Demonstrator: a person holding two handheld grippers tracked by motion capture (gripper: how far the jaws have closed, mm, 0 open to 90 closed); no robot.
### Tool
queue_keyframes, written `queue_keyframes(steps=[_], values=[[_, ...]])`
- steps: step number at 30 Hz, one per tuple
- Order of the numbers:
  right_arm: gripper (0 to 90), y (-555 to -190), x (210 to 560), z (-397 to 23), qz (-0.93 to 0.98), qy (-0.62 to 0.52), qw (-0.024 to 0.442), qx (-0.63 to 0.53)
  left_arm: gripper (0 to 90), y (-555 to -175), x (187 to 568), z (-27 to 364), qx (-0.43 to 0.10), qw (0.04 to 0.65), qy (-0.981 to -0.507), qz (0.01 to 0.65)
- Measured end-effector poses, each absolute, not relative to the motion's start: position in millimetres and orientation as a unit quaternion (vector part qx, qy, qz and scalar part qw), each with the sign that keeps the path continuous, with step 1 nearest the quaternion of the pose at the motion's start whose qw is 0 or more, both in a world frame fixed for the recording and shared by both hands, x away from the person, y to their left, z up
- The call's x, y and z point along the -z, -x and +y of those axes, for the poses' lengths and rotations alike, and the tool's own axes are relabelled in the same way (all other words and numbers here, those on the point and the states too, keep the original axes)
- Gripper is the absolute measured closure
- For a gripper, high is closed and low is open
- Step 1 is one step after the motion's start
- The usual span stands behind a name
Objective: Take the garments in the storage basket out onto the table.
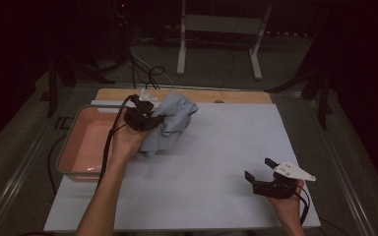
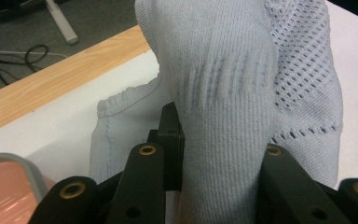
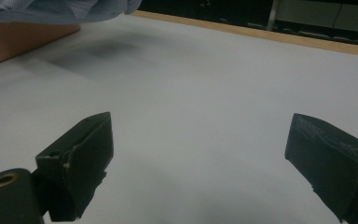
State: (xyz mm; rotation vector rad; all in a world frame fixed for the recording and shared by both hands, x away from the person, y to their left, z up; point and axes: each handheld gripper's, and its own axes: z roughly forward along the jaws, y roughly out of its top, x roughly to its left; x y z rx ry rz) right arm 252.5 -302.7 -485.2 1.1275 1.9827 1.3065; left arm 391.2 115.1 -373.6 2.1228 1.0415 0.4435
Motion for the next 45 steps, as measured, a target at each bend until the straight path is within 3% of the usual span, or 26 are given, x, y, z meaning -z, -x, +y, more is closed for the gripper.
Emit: queue_keyframes(steps=[22, 28, 31, 38, 45], values=[[7.8, -252, 485, -304, 0.729, -0.416, 0.253, -0.481, 72.7, -392, 385, 78, -0.144, 0.368, -0.836, 0.381], [7.8, -252, 485, -304, 0.729, -0.416, 0.252, -0.482, 31.7, -395, 388, 80, -0.121, 0.409, -0.805, 0.412], [7.8, -252, 485, -304, 0.729, -0.416, 0.252, -0.482, 17.8, -396, 387, 83, -0.132, 0.402, -0.799, 0.427], [7.8, -253, 485, -303, 0.731, -0.415, 0.254, -0.479, 0.3, -395, 389, 94, -0.141, 0.401, -0.79, 0.443], [7.8, -252, 486, -302, 0.732, -0.414, 0.252, -0.479, 0.2, -391, 392, 107, -0.158, 0.413, -0.774, 0.453]])
